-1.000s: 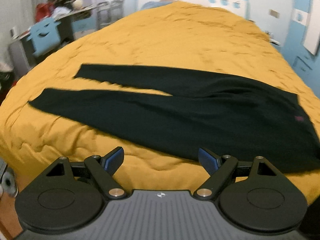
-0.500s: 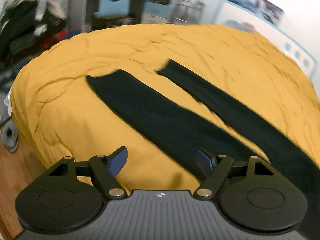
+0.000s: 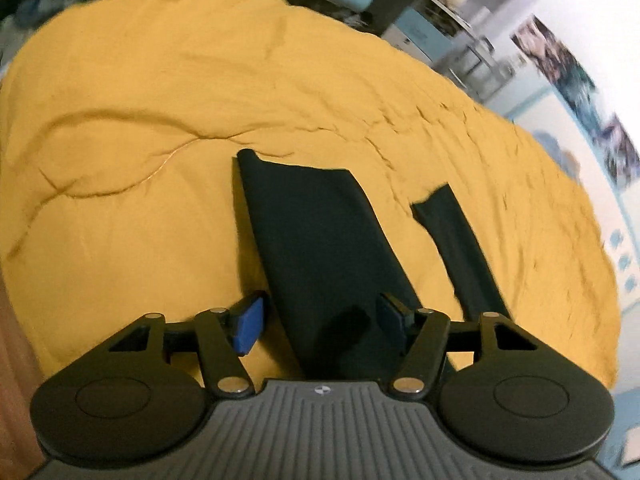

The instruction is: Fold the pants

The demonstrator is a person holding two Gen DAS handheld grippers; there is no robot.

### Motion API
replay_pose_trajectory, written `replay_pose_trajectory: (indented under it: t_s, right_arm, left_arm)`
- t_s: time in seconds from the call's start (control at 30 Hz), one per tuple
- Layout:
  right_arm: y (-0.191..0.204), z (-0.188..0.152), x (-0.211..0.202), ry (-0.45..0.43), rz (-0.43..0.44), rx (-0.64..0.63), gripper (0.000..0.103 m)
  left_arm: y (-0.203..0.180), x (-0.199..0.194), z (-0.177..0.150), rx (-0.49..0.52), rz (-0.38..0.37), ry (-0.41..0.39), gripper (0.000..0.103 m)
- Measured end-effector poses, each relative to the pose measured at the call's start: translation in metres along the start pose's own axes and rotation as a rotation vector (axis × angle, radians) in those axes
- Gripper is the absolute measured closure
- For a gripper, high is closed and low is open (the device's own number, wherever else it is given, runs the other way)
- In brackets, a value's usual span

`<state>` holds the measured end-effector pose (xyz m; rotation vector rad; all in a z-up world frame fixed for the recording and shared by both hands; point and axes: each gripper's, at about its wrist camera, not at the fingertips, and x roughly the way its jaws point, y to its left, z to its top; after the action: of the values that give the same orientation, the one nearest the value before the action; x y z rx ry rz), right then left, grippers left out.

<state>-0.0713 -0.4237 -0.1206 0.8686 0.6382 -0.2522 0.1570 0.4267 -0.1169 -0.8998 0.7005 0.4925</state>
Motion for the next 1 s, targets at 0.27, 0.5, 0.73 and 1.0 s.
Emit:
replay_pose_trajectory:
  t_s: [0.27, 0.5, 0.73, 1.0]
  right_arm:
    - [-0.028, -0.014, 0.000, -0.001, -0.019, 0.266, 0.070]
    - [-0.019, -0.021, 0.009, -0.008, -0.015, 0.287, 0.094]
    - [0.010, 0.012, -0.012, -0.064, 0.098, 0.165, 0.103]
    - [0.032, 0.055, 0.006, -0.053, 0.177, 0.217, 0.103]
  left_arm:
    - [0.002, 0.009, 0.011, -0.023, 0.040, -0.014, 0.063]
    - [-0.005, 0.013, 0.013, 0.009, 0.061, -0.019, 0.084]
    - [-0.019, -0.011, 0.029, 0.049, 0.006, -0.036, 0.102]
    - [-0.065, -0.009, 0.053, 0.067, -0.002, -0.002, 0.102]
